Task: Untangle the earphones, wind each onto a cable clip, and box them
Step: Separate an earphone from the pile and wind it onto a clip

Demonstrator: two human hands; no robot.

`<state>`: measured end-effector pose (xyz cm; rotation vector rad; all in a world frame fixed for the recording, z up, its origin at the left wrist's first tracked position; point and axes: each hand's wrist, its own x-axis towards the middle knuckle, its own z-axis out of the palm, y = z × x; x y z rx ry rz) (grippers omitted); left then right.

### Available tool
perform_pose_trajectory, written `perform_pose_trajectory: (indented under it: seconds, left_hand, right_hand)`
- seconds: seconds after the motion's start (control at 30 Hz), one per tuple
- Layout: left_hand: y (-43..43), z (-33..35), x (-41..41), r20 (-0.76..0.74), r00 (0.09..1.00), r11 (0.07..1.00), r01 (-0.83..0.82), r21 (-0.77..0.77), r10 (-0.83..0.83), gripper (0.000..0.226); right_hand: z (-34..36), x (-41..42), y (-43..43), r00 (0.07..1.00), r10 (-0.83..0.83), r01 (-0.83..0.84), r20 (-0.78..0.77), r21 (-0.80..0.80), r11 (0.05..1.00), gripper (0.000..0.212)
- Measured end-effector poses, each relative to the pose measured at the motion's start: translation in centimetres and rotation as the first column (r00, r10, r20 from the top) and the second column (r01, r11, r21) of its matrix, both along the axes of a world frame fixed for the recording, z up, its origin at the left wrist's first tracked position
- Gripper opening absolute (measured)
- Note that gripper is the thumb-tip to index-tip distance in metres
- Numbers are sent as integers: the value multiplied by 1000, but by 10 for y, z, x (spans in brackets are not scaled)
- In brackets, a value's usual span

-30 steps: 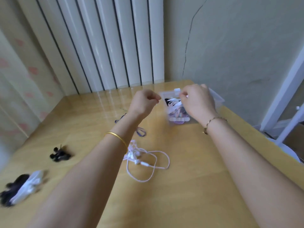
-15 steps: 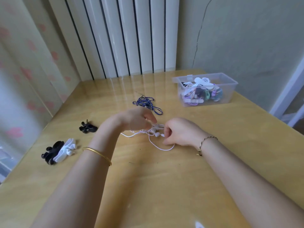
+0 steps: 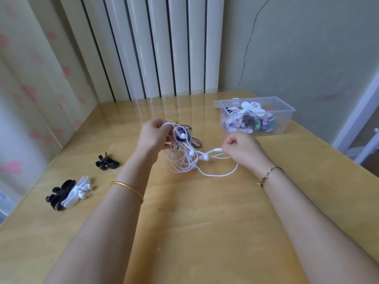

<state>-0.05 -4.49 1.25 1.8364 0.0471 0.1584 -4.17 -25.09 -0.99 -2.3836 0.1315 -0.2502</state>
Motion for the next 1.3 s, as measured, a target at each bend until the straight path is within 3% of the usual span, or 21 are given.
perform_pose_trajectory:
  seconds: [0.07, 0.17, 0.3, 0.37, 0.4, 0.47, 0.53, 0.6, 0.67, 0.73, 0.83, 0.9, 0.97, 1.07, 1.17, 1.23, 1.3]
  left_hand:
    - [-2, 3, 5, -90, 995, 980, -63, -188, 47, 21]
    - [-6, 4, 13, -157, 984, 914, -136, -383, 80, 16]
    - [-12, 1, 20, -151, 981, 871, -179, -457, 122, 16]
    - [-14, -1, 22, -146, 982, 869, -177, -461, 122, 16]
    - [-15, -1, 22, -141, 984, 884, -161, -439, 109, 16]
    - [-16, -1, 21, -119, 990, 953, -105, -286, 73, 16]
    - [-18, 0, 20, -104, 994, 1000, -16, -25, 14, 18]
    - [-20, 2, 18, -117, 991, 964, 96, 248, -69, 21]
    - [-22, 5, 16, -149, 984, 903, 151, 401, -98, 31]
    - [-22, 7, 16, -158, 981, 886, 175, 430, -117, 39]
    - [-22, 10, 12, -66, 989, 873, 148, 464, -133, 32]
    - [-23, 13, 3, 11, 982, 910, 169, 379, -187, 16]
    - [-27, 17, -8, -11, 936, 902, 342, 263, -351, 4]
    - [-40, 12, -16, -167, 817, 705, 564, 430, -552, 26]
    - [-51, -1, -19, -282, 816, 529, 551, 646, -505, 38]
    - [-49, -5, -16, -229, 853, 557, 487, 673, -469, 30]
    - [-41, -4, -11, -132, 891, 674, 418, 609, -434, 28]
  right_hand:
    - [1, 4, -7, 986, -114, 89, 121, 195, 977, 22]
    - [4, 6, -12, 932, -277, 119, 232, 526, 842, 24]
    - [16, 0, -14, 927, -285, -51, 243, 837, 545, 23]
    - [20, -1, -15, 942, -233, -139, 243, 910, 390, 23]
    - [22, -1, -15, 948, -212, -148, 237, 918, 368, 24]
    - [24, -1, -12, 956, -160, -166, 245, 903, 396, 25]
    - [26, -1, -7, 957, -99, -202, 271, 874, 441, 26]
    - [29, 0, -2, 955, -57, -231, 293, 847, 478, 26]
    - [31, 1, 1, 951, -30, -251, 308, 824, 507, 26]
    - [31, 1, 2, 950, -17, -256, 313, 806, 534, 27]
    - [27, 1, 2, 953, -17, -237, 304, 775, 585, 27]
    - [22, 1, 1, 957, -15, -222, 291, 759, 612, 26]
    - [19, 2, 2, 959, -16, -207, 281, 744, 635, 25]
    - [20, 1, 5, 959, -27, -202, 283, 746, 635, 24]
    - [23, -1, 6, 958, -45, -204, 282, 788, 581, 25]
    - [23, -3, 2, 960, -71, -185, 269, 808, 560, 27]
    - [21, -5, -4, 960, -130, -131, 249, 806, 577, 30]
